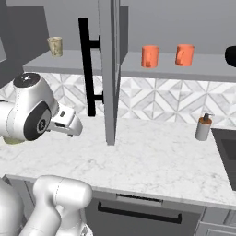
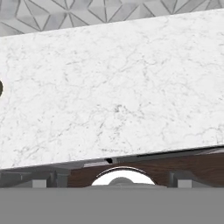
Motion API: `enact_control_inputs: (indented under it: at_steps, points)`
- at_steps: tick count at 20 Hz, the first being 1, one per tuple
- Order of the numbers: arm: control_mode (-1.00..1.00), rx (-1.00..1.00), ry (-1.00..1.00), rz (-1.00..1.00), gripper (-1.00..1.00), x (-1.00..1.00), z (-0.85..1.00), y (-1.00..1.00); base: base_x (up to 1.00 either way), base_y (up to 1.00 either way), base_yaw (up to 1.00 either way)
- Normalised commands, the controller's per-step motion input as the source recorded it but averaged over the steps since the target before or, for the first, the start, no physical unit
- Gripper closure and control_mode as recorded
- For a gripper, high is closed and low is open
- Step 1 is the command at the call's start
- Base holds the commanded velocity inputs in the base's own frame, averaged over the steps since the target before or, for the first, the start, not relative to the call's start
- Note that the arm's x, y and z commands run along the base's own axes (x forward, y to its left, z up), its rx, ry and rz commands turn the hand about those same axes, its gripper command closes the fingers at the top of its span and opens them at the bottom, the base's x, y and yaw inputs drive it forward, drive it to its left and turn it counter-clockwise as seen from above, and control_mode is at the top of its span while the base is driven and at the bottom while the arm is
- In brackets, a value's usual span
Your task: Gather all objects into one cabinet and sort the glasses and bowls to opposite sides.
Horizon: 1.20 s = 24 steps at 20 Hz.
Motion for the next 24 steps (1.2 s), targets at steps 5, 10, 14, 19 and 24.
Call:
enact_control_inputs:
  at_steps: [5, 10, 14, 19, 24]
  points:
    - [1.00, 0.00, 0.00, 0.00, -1.00, 0.00, 0.00, 0.00, 0.36, -0.03, 0.00]
    - [-1.00, 0.00, -0.01, 0.00, -1.00, 0.01, 0.00, 0.00, 0.20, 0.00, 0.00]
    - [-1.00, 0.00, -0.20, 0.01, -1.00, 0.00, 0.17, 0.05, 0.00, 0.00, 0.00]
    - [-1.00, 0.00, -0.33, 0.10, -1.00, 0.01, 0.50, 0.11, 0.00, 0.00, 0.00]
    - [-1.00, 0.00, -0.26, 0.07, -1.00, 0.07, 0.48, 0.15, 0.00, 0.00, 0.00]
